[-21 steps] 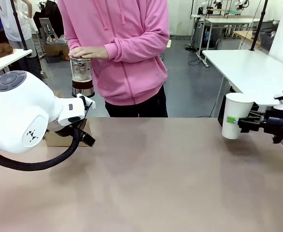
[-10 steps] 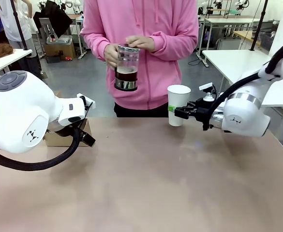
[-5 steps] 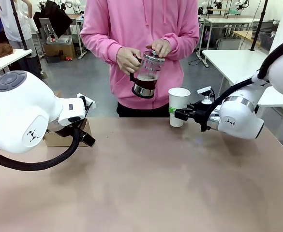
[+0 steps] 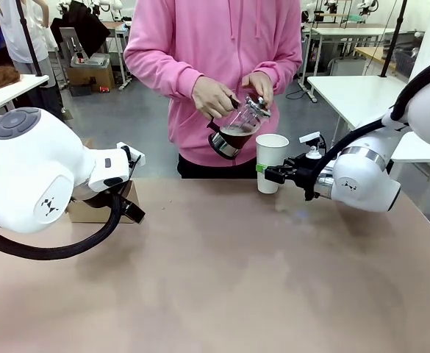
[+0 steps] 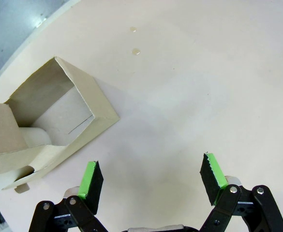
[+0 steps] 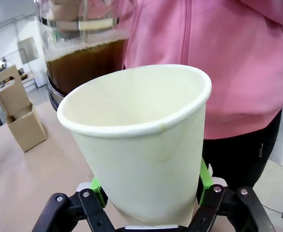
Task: Pour a drink into a cup and package it in a carrier.
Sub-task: When a person places the Paper Cup Lid on the 600 ml Paper Cup , lift the 600 ml Paper Cup.
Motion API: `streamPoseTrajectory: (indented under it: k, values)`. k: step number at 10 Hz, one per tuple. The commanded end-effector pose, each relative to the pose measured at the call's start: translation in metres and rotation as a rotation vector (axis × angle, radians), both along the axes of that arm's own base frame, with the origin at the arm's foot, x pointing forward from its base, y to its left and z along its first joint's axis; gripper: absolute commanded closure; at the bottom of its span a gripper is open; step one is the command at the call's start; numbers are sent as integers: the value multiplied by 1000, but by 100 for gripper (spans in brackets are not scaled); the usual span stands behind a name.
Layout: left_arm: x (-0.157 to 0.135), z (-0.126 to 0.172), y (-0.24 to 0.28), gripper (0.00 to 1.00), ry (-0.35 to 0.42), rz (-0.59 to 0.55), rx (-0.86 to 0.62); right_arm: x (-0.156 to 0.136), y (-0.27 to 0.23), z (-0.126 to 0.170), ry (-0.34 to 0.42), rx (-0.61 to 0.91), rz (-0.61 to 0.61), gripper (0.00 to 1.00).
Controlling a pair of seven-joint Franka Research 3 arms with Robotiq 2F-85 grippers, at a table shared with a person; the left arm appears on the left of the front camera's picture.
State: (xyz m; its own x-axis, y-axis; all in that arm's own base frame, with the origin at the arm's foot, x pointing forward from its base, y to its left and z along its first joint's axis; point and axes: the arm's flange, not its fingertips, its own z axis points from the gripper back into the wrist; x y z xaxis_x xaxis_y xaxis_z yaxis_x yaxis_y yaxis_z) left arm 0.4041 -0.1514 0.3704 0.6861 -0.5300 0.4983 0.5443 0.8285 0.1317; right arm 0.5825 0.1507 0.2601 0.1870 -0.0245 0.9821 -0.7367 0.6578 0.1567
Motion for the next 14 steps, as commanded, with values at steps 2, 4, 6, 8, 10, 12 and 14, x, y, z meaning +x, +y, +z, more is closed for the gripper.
streamPoseTrajectory:
  k: [2, 4, 6, 8, 10, 12, 14]
  values:
    - [0, 0, 0, 0, 0, 0, -2, 0, 2, 2, -1, 3, -1, 19]
    - [0, 0, 0, 0, 0, 0, -2, 0, 2, 2, -1, 3, -1, 19]
    - [0, 0, 0, 0, 0, 0, -2, 0, 2, 2, -1, 3, -1, 19]
    - [0, 0, 0, 0, 0, 0, -2, 0, 2, 2, -1, 3, -1, 19]
    - [0, 0, 0, 0, 0, 0, -2, 0, 2, 2, -1, 3, -1, 19]
    - [0, 0, 0, 0, 0, 0, -2, 0, 2, 2, -1, 3, -1, 19]
    - [0, 0, 0, 0, 0, 0, -2, 0, 2, 2, -1, 3, -1, 19]
